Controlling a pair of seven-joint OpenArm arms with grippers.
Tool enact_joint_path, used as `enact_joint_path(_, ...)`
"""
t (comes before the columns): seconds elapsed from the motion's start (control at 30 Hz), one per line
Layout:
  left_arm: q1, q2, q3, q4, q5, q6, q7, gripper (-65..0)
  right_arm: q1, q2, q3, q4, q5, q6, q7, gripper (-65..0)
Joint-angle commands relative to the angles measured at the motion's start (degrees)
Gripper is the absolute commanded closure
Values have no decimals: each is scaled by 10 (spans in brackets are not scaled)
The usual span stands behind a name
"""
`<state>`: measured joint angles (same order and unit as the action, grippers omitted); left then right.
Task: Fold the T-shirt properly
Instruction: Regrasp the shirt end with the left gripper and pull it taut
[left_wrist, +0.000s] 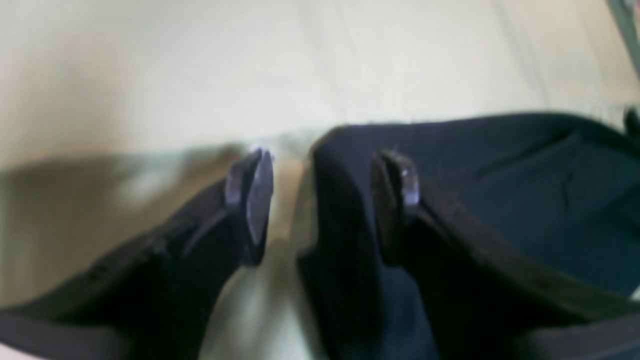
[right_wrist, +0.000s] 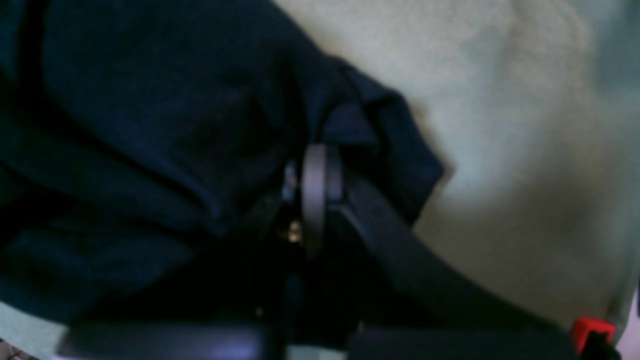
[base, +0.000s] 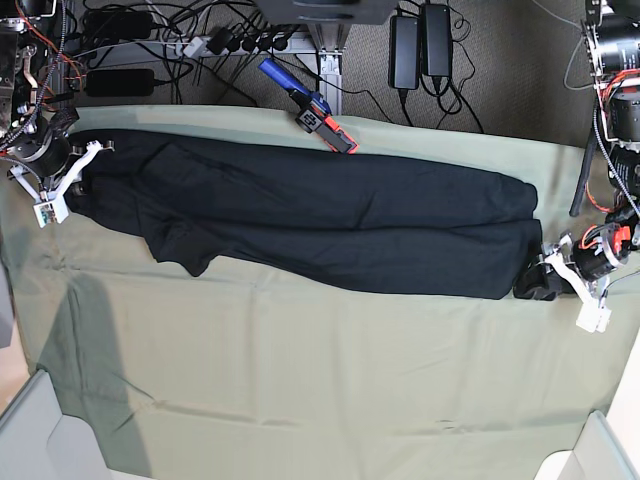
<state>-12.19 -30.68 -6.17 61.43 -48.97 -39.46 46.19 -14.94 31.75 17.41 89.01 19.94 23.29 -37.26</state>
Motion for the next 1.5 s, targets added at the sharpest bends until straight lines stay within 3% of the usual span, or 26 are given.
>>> enact_joint_path(0.0, -23, -10, 4, -6, -5, -5, -10, -348, 3, 11, 5, 6, 6, -24, -1, 0)
enact_joint_path(0.37, -40, 12, 25, -42, 22, -5, 5, -348, 3, 11, 5, 6, 7, -24, -1, 0)
enact_joint_path(0.63, -43, 11, 25, -24, -83, -5, 113, -348, 3, 11, 5, 6, 7, -24, 0, 0)
enact_joint_path(0.87, -43, 11, 25, -23, -102, -5, 122, -345, 3, 11, 5, 6, 7, -24, 1, 0)
enact_joint_path(0.93, -43, 11, 25, -23, -102, -5, 129, -278, 3, 11, 5, 6, 7, -24, 1, 0)
enact_joint_path(1.1, -43, 9, 25, -23, -111, -5, 166, -1, 3, 11, 5, 6, 7, -24, 2, 0)
enact_joint_path(1.33, -41, -47, 24, 11, -209, -5, 212, 0, 3, 11, 5, 6, 6, -24, 2, 0)
enact_joint_path(1.47, -39, -73, 25, 41, -292, -5, 282, 0, 3, 11, 5, 6, 6, -24, 6, 0)
